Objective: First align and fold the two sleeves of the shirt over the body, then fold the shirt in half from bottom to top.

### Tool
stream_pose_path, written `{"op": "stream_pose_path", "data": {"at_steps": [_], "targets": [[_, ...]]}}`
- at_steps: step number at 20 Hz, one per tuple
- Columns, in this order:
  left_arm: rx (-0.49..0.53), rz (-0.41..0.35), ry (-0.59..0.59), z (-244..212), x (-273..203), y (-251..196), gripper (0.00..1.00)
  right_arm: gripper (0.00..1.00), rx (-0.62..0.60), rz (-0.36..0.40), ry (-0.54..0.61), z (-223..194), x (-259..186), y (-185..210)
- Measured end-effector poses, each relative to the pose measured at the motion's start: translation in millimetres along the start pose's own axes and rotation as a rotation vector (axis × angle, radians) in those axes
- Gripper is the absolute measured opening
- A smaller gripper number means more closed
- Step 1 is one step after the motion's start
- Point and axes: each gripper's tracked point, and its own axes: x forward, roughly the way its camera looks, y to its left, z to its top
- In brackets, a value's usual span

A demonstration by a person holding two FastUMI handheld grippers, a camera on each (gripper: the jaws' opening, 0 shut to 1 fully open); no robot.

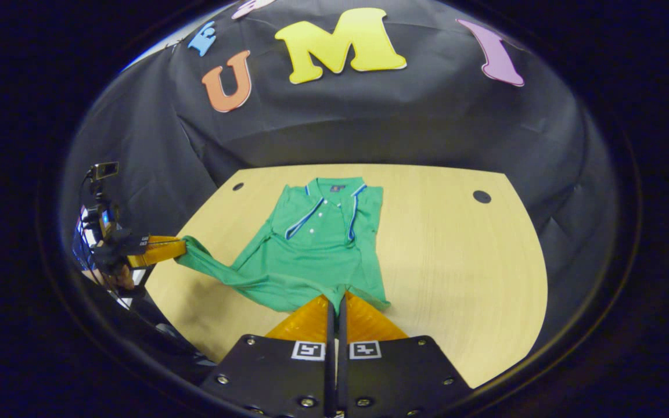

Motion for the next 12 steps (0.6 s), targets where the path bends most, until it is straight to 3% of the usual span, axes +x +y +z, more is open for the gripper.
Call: {"op": "stream_pose_path", "data": {"at_steps": [6,12], "targets": [[-0.038,0.013,-0.108,63,21,17,0.03,0.01,0.044,-0.012,-0.061,51,12,-13],[0.022,0.049,-0.197,128,47,39,0.03,0.01,-0.008,-0.027,-0.150,124,29,-24]]}}
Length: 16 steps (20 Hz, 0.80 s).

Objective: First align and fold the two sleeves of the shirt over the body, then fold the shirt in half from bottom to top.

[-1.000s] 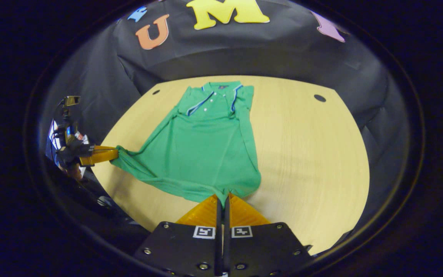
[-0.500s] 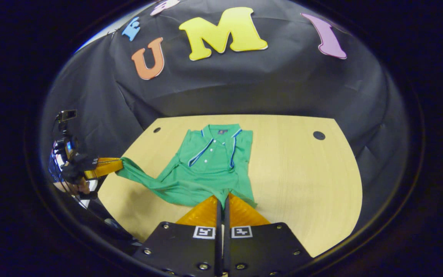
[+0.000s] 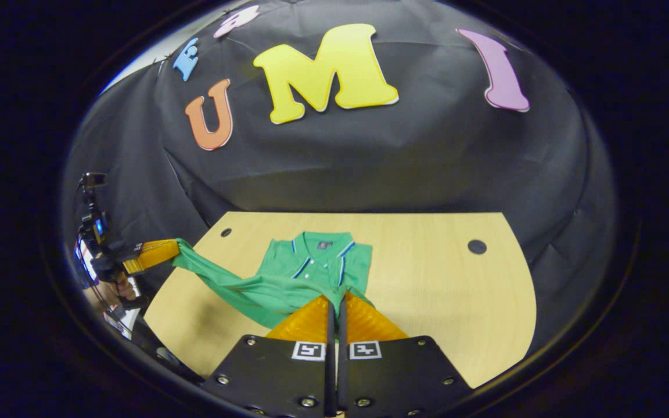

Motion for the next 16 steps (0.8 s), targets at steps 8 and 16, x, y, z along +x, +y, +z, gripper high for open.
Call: {"op": "stream_pose_path", "data": {"at_steps": [8,16], "targets": [[-0.077,0.058,-0.084,41,68,41,0.03,0.01,-0.045,-0.031,-0.068,59,70,-18],[-0.072,0.148,-0.027,0,139,88,0.03,0.01,-0.033,-0.050,0.003,36,168,-42]]}}
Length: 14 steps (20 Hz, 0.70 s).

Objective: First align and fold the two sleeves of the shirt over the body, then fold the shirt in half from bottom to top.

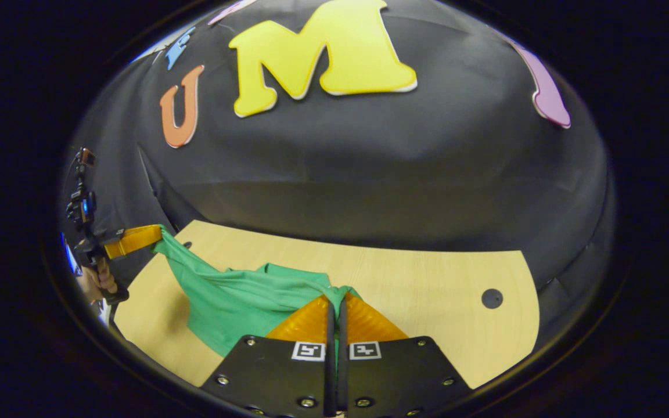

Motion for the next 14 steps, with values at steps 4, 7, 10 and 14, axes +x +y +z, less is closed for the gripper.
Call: {"op": "stream_pose_path", "data": {"at_steps": [4,7,10,14], "targets": [[0.000,0.017,0.014,-20,38,8,0.03,0.01,0.011,-0.031,0.026,-12,38,-18],[0.029,0.029,0.022,-33,63,11,0.03,0.01,0.018,-0.057,0.019,-14,62,-30],[0.055,0.046,0.036,-46,82,10,0.03,0.01,0.019,-0.076,0.015,-20,79,-34],[0.037,0.051,0.036,-58,96,9,0.04,0.01,-0.014,-0.104,0.025,-24,96,-34]]}}
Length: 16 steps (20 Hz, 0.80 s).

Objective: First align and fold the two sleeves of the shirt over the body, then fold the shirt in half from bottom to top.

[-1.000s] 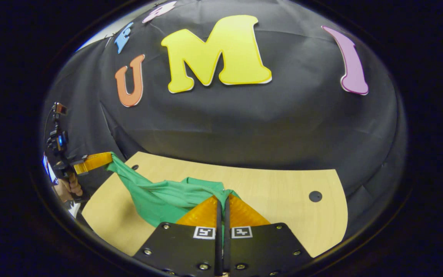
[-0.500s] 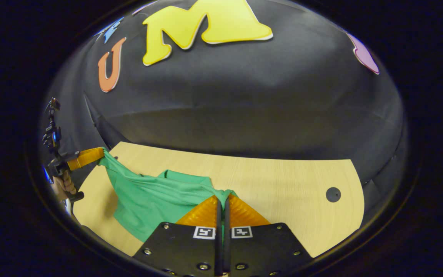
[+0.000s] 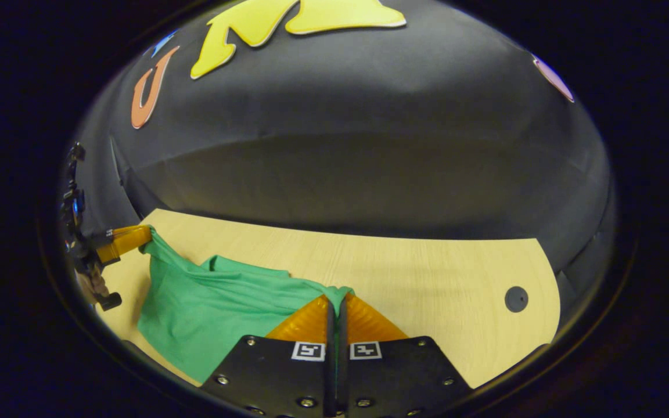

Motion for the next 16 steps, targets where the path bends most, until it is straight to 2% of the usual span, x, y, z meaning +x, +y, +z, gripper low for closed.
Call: {"op": "stream_pose_path", "data": {"at_steps": [1,2,3,4,5,6,9,16], "targets": [[-0.003,-0.002,0.008,-3,1,-2,0.06,0.00,-0.007,-0.013,0.003,-1,-2,1],[0.000,-0.004,0.021,-5,2,-3,0.12,0.06,-0.005,-0.021,-0.004,3,-8,0],[0.004,0.004,0.027,-7,1,-3,0.13,0.13,-0.005,-0.017,-0.012,5,-9,2],[0.004,0.007,0.027,-6,0,-1,0.42,0.24,-0.010,-0.029,-0.018,5,-6,5],[0.001,0.013,0.020,-2,0,-2,0.71,0.40,-0.013,-0.046,-0.025,7,-10,5],[0.000,0.026,0.008,2,-4,1,1.00,0.40,-0.009,-0.058,-0.035,10,-11,4],[-0.022,0.044,-0.008,13,-21,5,0.97,0.81,0.015,-0.089,-0.063,19,-28,-2],[-0.079,0.094,-0.102,73,-101,8,0.97,0.81,-0.023,-0.108,-0.176,42,-110,20]]}}
